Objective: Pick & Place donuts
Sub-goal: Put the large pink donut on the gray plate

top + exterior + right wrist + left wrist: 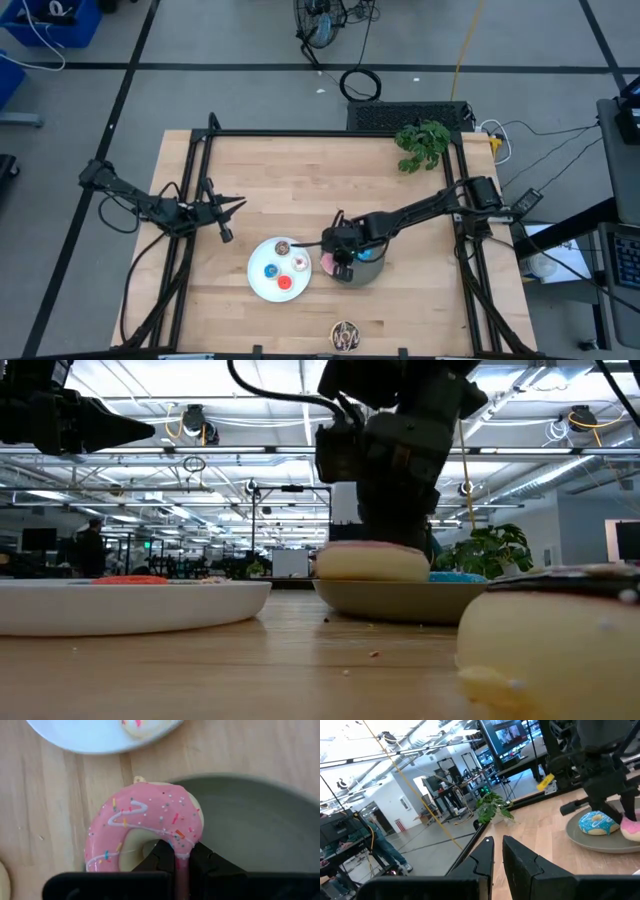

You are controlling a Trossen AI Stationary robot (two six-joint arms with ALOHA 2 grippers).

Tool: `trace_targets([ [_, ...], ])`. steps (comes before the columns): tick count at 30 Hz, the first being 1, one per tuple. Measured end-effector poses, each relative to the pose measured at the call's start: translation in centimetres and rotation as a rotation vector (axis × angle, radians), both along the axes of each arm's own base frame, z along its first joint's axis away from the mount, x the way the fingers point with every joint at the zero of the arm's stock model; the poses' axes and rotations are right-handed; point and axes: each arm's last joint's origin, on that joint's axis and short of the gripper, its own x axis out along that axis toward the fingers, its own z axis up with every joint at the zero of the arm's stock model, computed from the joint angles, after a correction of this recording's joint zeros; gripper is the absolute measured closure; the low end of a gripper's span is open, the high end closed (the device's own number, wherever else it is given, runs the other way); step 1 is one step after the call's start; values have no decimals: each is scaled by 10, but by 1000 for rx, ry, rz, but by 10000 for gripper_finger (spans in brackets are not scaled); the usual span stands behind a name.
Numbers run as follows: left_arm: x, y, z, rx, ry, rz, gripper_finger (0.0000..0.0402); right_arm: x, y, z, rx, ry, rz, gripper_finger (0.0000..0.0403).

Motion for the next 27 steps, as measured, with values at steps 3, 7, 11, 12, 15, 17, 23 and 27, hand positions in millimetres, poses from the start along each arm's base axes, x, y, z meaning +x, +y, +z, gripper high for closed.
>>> trace_targets([
  [3,0,0,0,0,0,0,355,1,1,-7,14,20,8,394],
  [7,0,0,0,0,1,0,355,0,1,-14,9,41,8,394],
  [11,0,0,0,1,2,0,355,-3,0,-17,-3,53,3,394],
  [12,0,0,0,0,1,0,355,-3,0,-18,-13,52,-2,394],
  [15,0,0,0,0,2,0,355,-4,-1,-19,-19,48,-5,394],
  [17,0,0,0,0,2,0,355,-4,-1,-20,-31,36,-8,394],
  [23,0,0,0,-1,1,0,355,-3,-1,-21,-39,26,-8,380],
  [27,0,0,0,-1,2,0,355,-4,-2,-20,-38,26,-7,349],
])
